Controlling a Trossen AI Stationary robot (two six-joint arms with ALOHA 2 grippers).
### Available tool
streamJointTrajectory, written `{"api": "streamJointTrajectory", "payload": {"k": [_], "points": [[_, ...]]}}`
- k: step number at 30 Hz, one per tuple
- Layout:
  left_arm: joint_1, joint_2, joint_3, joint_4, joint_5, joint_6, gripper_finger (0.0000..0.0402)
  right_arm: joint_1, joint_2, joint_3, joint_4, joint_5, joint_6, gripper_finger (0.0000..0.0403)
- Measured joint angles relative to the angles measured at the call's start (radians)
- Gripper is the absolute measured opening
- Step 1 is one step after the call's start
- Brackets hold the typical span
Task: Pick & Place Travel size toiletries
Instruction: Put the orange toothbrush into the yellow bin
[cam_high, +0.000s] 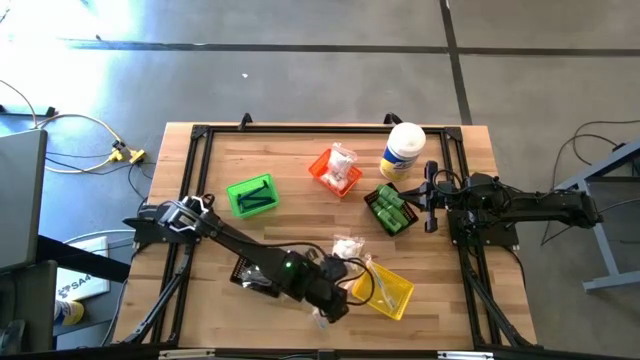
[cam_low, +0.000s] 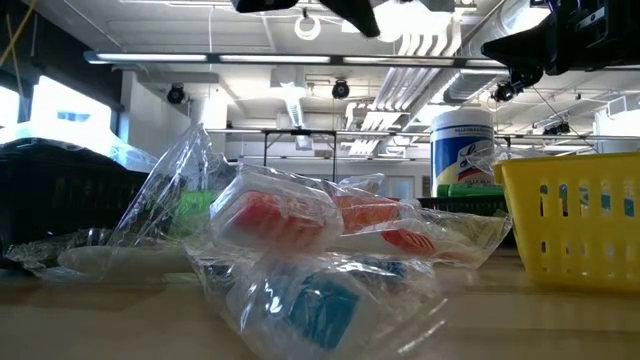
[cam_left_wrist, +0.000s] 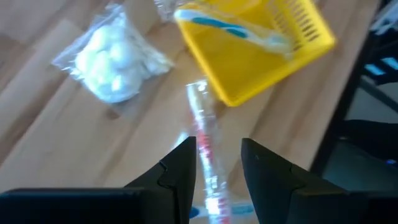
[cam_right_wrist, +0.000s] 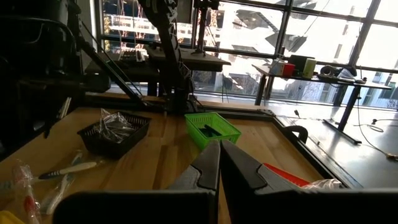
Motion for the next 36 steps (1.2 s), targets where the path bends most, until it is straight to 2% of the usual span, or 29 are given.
{"api": "streamJointTrajectory", "payload": {"k": [8, 16, 21, 26, 36], "points": [[0.000, 0.016, -0.002, 0.029, 0.013, -0.054, 0.0124, 0.000, 0.000, 0.000, -0.003, -0.001, 0.008, 0.0005], [-0.003, 0.036, 0.000, 0.200, 0.025, -0.052, 0.0124, 0.000, 0.000, 0.000, -0.033, -0.053, 0.028, 0.0005], [-0.021, 0.061, 0.000, 0.232, 0.023, -0.073, 0.0124, 0.000, 0.000, 0.000, -0.054, -0.082, 0.038, 0.0005], [-0.044, 0.102, 0.001, 0.232, 0.065, -0.110, 0.0124, 0.000, 0.000, 0.000, -0.065, -0.082, 0.038, 0.0005], [-0.059, 0.128, -0.006, 0.043, 0.138, -0.142, 0.0124, 0.000, 0.000, 0.000, -0.052, -0.076, 0.035, 0.0005]]}}
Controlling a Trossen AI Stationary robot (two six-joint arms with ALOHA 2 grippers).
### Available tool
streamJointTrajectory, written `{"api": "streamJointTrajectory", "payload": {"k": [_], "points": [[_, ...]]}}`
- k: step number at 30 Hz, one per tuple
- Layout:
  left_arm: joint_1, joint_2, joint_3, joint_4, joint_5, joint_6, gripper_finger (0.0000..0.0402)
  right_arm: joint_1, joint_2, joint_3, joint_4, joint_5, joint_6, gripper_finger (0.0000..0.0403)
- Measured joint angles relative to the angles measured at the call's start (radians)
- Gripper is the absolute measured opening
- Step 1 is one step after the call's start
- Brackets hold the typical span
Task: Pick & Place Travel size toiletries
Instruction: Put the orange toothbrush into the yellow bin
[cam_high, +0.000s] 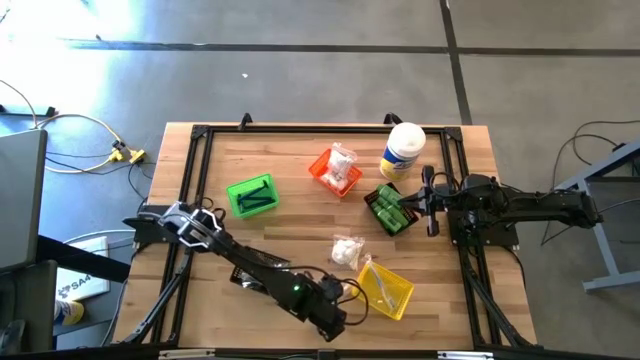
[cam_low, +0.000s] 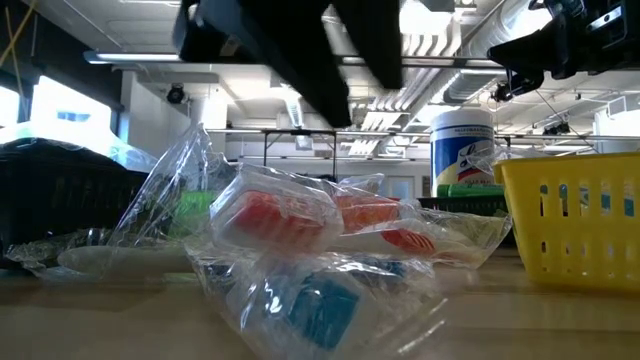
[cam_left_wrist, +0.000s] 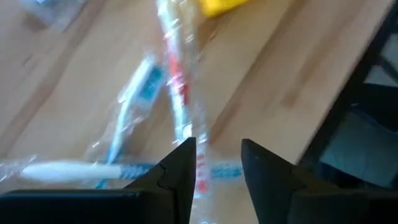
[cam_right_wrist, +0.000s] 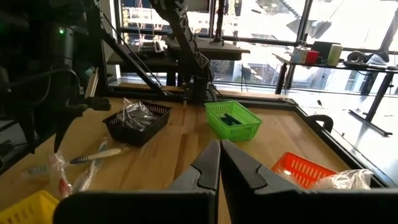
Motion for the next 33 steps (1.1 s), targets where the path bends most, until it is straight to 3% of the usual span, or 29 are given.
{"api": "streamJointTrajectory", "payload": {"k": [13, 33], "points": [[0.007, 0.034, -0.015, -0.012, -0.038, 0.010, 0.0124, 0.000, 0.000, 0.000, 0.000, -0.002, -0.001, 0.0005], [0.021, 0.128, -0.013, 0.054, 0.057, 0.014, 0.0124, 0.000, 0.000, 0.000, -0.001, -0.002, -0.001, 0.0005]]}}
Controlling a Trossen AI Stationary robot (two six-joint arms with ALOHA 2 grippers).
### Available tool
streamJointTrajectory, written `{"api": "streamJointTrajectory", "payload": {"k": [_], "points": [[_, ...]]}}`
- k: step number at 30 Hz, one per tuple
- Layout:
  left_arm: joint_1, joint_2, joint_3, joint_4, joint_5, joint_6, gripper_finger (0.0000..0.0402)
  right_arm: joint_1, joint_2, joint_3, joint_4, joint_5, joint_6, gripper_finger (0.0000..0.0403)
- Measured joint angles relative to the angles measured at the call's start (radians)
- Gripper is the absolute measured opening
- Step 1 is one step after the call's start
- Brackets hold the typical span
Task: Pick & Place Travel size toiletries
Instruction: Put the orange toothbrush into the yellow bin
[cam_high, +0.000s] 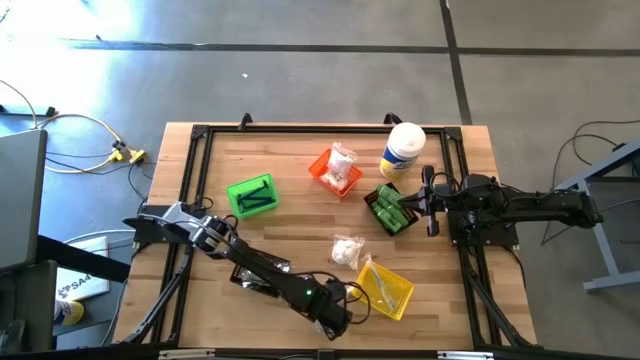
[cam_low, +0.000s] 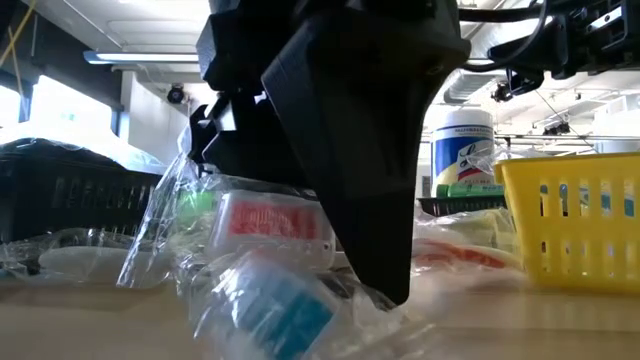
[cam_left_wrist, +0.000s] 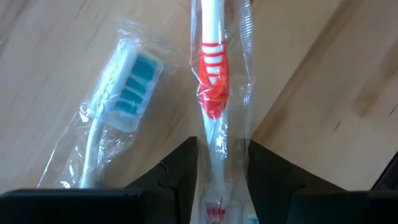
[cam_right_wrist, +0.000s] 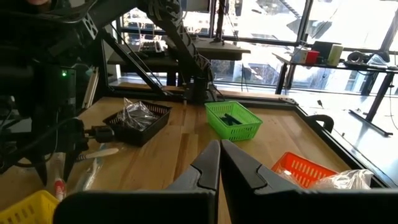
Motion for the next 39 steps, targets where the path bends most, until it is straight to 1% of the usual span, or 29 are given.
{"api": "streamJointTrajectory", "payload": {"k": [7, 9, 11, 16, 19, 21, 26, 28, 35, 39], "points": [[0.000, 0.000, 0.000, 0.000, 0.001, 0.000, 0.0123, 0.000, 0.000, 0.000, 0.000, 0.000, 0.000, 0.0005], [0.000, 0.000, 0.000, -0.002, 0.001, 0.000, 0.0118, 0.000, 0.000, 0.000, 0.000, 0.000, 0.000, 0.0005], [0.000, 0.000, -0.001, -0.004, 0.001, 0.000, 0.0102, 0.000, 0.000, 0.000, 0.000, 0.000, 0.000, 0.0005], [0.000, 0.000, -0.002, -0.012, -0.004, -0.006, 0.0042, 0.000, 0.000, 0.000, 0.000, 0.000, 0.000, 0.0005], [0.000, 0.000, -0.002, -0.014, -0.005, -0.010, 0.0021, 0.000, 0.000, 0.000, 0.000, 0.000, 0.000, 0.0005], [0.000, 0.000, -0.002, -0.016, -0.005, -0.021, 0.0020, 0.000, 0.000, 0.000, 0.000, 0.000, 0.000, 0.0005], [0.000, 0.000, -0.002, -0.015, -0.003, -0.044, 0.0039, 0.000, 0.000, 0.000, 0.000, 0.000, 0.001, 0.0005], [0.000, 0.000, -0.002, -0.015, -0.002, -0.053, 0.0042, 0.000, 0.000, 0.000, 0.000, 0.000, 0.001, 0.0005], [0.000, -0.001, -0.002, -0.018, -0.001, -0.045, 0.0025, 0.000, 0.000, 0.000, 0.000, 0.000, 0.002, 0.0005], [0.000, -0.007, -0.002, -0.039, -0.008, -0.053, 0.0026, 0.000, 0.000, 0.000, -0.001, 0.000, 0.001, 0.0005]]}}
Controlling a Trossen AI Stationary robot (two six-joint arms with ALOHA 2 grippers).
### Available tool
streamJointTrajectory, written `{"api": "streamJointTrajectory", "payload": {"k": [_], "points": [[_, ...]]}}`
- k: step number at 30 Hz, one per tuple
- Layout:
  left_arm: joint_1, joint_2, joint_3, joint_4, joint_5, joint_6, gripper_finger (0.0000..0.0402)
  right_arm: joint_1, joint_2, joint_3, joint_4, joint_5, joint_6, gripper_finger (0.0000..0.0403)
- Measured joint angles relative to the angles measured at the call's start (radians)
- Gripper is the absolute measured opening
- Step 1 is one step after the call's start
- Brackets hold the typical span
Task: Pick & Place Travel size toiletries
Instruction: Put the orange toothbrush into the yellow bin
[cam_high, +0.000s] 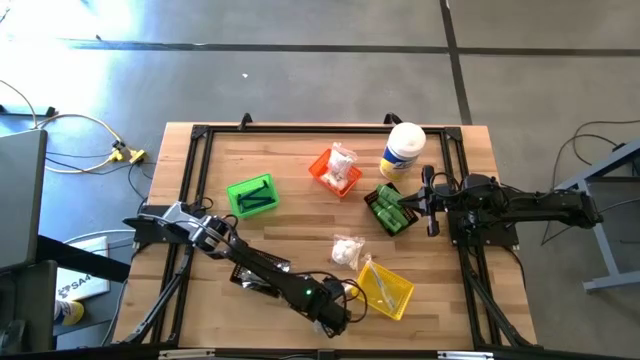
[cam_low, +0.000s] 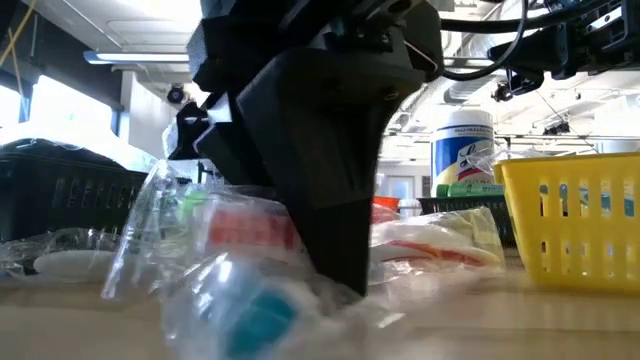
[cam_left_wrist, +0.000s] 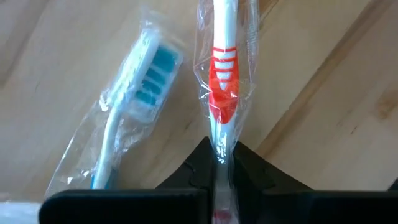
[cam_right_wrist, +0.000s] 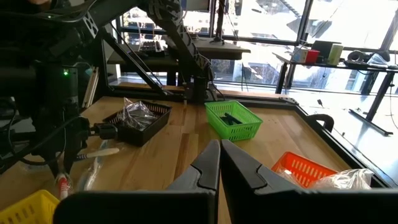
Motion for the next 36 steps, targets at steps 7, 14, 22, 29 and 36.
{"api": "streamJointTrajectory", "payload": {"k": [7, 14, 22, 29, 36], "points": [[-0.002, -0.070, 0.000, -0.071, -0.027, -0.012, 0.0026, 0.000, 0.000, 0.000, -0.005, 0.000, -0.001, 0.0005], [-0.002, -0.155, 0.000, -0.191, -0.057, -0.003, 0.0026, 0.000, -0.001, 0.000, -0.009, 0.000, -0.004, 0.0005], [0.004, -0.279, 0.000, -0.461, -0.253, 0.025, 0.0026, 0.000, 0.000, 0.000, -0.013, 0.002, -0.005, 0.0005], [0.005, -0.361, 0.000, -0.570, -0.513, 0.100, 0.0026, 0.000, 0.000, 0.000, -0.011, 0.006, -0.009, 0.0005], [0.022, -0.368, -0.018, -0.522, -0.629, 0.143, 0.0026, 0.000, 0.000, 0.000, 0.002, 0.055, -0.027, 0.0005]]}}
